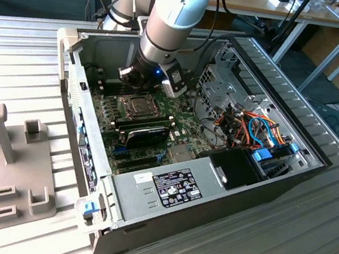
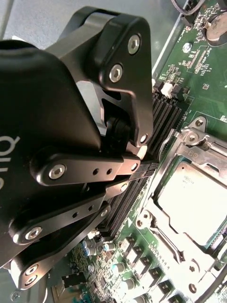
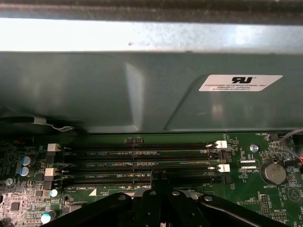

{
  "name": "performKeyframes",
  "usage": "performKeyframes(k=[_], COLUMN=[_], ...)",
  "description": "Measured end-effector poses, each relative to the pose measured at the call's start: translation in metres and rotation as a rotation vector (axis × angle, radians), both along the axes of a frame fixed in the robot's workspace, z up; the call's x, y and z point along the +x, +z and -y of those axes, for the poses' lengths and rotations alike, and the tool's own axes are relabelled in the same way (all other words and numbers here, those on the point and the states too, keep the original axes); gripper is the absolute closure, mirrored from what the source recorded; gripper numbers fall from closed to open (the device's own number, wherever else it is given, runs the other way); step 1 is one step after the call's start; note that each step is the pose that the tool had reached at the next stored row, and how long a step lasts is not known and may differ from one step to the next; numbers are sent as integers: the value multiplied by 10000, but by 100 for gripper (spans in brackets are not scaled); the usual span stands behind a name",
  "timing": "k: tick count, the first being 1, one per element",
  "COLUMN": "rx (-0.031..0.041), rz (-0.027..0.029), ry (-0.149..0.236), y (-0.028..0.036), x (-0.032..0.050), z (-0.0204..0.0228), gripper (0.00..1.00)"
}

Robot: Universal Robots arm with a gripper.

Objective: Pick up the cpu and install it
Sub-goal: 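Install the first cpu locking lever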

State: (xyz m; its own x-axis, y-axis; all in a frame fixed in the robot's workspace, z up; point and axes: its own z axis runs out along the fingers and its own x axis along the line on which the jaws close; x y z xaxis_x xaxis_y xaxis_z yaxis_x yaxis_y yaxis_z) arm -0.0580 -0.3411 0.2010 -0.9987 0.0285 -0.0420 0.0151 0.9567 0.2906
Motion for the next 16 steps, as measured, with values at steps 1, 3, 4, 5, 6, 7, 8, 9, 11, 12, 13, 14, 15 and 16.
performKeyframes(k=[1,3,4,5,6,7,8,9,11,12,13,14,15,16], rx=[-2,-4,-2,-1,-1,-1,-2,-2,-3,-3,-2,0,2,2], rz=[-1,-2,-2,-1,-1,-2,-2,-2,-2,-2,-2,-1,0,1], ry=[-1,-1,0,0,0,0,0,0,0,0,0,-1,1,1], y=[-2,-2,-3,-5,-6,-8,-9,-11,-13,-13,-14,-15,-16,-16], x=[0,0,0,0,1,1,1,1,2,2,2,2,3,3], z=[0,1,0,0,0,0,0,0,0,1,0,1,3,4], gripper=[89,89,89,89,89,89,89,89,89,89,89,89,89,89])
